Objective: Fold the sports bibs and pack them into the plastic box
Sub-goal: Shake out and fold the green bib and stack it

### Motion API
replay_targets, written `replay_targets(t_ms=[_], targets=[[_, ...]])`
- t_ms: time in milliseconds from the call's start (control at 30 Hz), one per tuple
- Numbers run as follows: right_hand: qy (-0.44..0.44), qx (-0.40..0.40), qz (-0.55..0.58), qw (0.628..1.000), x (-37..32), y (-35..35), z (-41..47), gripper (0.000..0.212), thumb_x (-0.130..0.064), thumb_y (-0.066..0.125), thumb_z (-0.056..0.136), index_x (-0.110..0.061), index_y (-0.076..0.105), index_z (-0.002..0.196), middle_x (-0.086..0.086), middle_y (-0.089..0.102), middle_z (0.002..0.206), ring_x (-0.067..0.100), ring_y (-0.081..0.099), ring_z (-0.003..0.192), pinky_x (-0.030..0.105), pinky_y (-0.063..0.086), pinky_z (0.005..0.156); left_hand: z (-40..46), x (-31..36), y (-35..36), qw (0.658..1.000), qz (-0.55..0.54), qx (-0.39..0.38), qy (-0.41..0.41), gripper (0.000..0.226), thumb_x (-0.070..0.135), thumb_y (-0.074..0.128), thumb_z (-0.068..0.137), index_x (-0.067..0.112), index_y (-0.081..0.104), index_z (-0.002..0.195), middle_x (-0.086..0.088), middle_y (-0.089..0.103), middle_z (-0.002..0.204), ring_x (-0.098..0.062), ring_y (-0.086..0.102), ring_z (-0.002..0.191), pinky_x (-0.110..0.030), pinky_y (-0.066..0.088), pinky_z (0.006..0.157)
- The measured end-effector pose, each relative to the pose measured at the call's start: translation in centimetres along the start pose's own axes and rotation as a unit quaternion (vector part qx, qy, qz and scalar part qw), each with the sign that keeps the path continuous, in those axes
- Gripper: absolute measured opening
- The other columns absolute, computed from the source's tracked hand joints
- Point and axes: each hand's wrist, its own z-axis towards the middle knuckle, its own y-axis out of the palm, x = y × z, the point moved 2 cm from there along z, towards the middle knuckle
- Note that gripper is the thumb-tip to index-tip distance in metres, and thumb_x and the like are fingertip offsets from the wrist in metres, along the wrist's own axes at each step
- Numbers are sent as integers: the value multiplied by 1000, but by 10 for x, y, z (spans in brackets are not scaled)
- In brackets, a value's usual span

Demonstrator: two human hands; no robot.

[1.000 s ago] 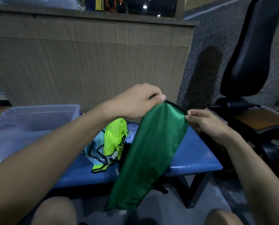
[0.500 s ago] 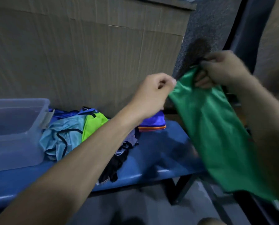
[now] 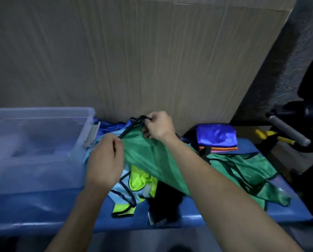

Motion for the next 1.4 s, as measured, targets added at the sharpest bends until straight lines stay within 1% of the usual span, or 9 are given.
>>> replay_targets(t_ms=[67,200,467,633,867,1033,1133,1233,1400], targets=[[-14,-8,17,1000,-5,13,-2,9,-18,64,92,-20,73,91,5,78,81,25,77,76,50,63,79,5,-6,-4,998,56,26,16,24,24,36,105,19,47,85,-3,52,82,-29,50,79,-42,34,70],[-108,-5,-23,994,-3,2,-19,45,-23,66,88,-24,63,133,-8,77,91,18,72,103,38,51,103,-1,4,7,986,122,59,102,33,21,49,93,7,60,120,-15,54,112,-37,47,105,-46,35,95],[-115,180,-66,975,96,-132,-101,18,-8,69,91,-14,70,108,-8,73,86,2,69,82,36,58,82,-28,55,95,929,105,-151,321,33,28,45,94,20,66,118,8,60,117,-20,53,112,-38,47,91],[4,244,-298,923,180,-229,-152,19,-24,73,89,-14,71,105,1,69,94,30,66,93,41,52,81,-52,84,140,899,72,-217,372,28,23,49,95,19,69,115,9,63,112,-18,55,108,-37,50,89],[108,47,-210,971,215,-281,-195,61,-59,80,69,-20,72,116,-5,70,107,8,65,101,7,45,76,-75,105,199,850,94,-348,384,39,32,42,104,20,55,138,5,52,142,-17,44,132,-39,42,107],[91,9,-207,974,226,-293,-200,54,-35,94,68,-24,74,116,-12,71,111,2,64,105,3,45,78,-72,107,224,825,133,-400,376,44,41,41,106,24,45,146,7,41,152,-18,39,136,-41,39,110],[28,34,-275,960,230,-296,-196,12,-25,86,81,-21,78,88,-10,73,80,4,67,78,24,51,70,-68,109,234,823,144,-398,378,40,45,40,106,28,50,141,11,46,143,-16,43,125,-40,42,104],[-20,95,-223,970,230,-304,-189,17,-26,76,91,-24,73,75,-7,66,65,5,61,61,34,49,60,-65,103,237,835,109,-382,381,37,44,43,105,31,53,138,15,49,137,-15,46,118,-39,44,101],[16,261,-206,943,224,-318,-140,19,-28,65,98,-20,69,81,0,67,70,24,66,74,38,49,64,-62,100,240,846,91,-378,365,46,51,28,99,34,57,131,20,52,130,-11,47,113,-37,46,96]])
